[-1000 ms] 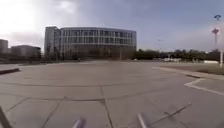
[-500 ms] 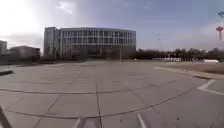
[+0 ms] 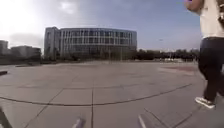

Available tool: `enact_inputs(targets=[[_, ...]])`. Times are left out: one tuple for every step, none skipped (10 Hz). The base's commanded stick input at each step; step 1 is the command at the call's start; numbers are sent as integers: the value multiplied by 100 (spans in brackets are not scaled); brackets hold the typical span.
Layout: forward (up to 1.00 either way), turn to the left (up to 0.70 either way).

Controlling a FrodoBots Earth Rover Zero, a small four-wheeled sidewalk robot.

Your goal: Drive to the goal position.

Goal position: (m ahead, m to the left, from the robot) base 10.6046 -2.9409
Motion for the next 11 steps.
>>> enact_inputs(targets=[[100,0],[100,0],[100,0],[100,0],[100,0],[100,0],[100,-14],[100,-27],[100,-27],[100,-27],[100,-27]])
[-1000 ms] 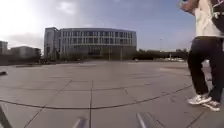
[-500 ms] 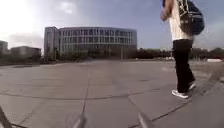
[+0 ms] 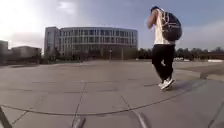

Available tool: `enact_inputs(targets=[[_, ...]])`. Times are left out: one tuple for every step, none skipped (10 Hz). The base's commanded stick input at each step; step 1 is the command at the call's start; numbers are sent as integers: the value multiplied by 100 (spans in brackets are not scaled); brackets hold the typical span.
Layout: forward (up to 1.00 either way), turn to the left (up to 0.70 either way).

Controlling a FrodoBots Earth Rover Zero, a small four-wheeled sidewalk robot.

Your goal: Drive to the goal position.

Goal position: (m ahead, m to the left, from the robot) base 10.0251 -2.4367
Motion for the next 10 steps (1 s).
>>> enact_inputs(targets=[[100,-27],[100,-27],[100,-27],[100,-27],[100,-27],[100,-21],[100,-1],[100,0],[100,0],[100,0]])
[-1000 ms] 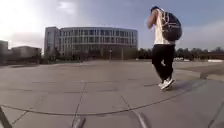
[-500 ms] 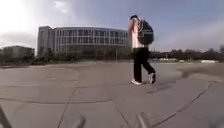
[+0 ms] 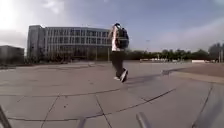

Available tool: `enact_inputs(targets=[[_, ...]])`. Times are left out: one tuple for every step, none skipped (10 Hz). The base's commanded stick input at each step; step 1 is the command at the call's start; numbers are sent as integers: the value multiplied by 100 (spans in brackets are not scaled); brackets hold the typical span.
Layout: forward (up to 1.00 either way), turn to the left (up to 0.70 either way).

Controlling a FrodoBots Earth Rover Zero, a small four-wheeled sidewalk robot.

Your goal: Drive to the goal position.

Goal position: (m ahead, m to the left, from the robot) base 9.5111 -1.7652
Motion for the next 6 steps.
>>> enact_inputs(targets=[[100,0],[100,0],[100,0],[100,0],[100,0],[100,0]])
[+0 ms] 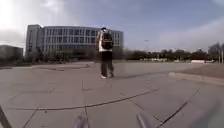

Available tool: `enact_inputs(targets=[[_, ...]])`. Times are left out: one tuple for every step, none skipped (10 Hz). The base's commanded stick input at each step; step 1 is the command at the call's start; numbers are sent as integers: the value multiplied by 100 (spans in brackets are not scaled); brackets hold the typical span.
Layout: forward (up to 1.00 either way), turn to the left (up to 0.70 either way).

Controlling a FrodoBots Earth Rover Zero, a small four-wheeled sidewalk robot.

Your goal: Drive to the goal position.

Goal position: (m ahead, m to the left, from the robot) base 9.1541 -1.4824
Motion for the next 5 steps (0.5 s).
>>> enact_inputs(targets=[[100,-1],[100,-25],[100,-27],[100,-27],[100,-27]])
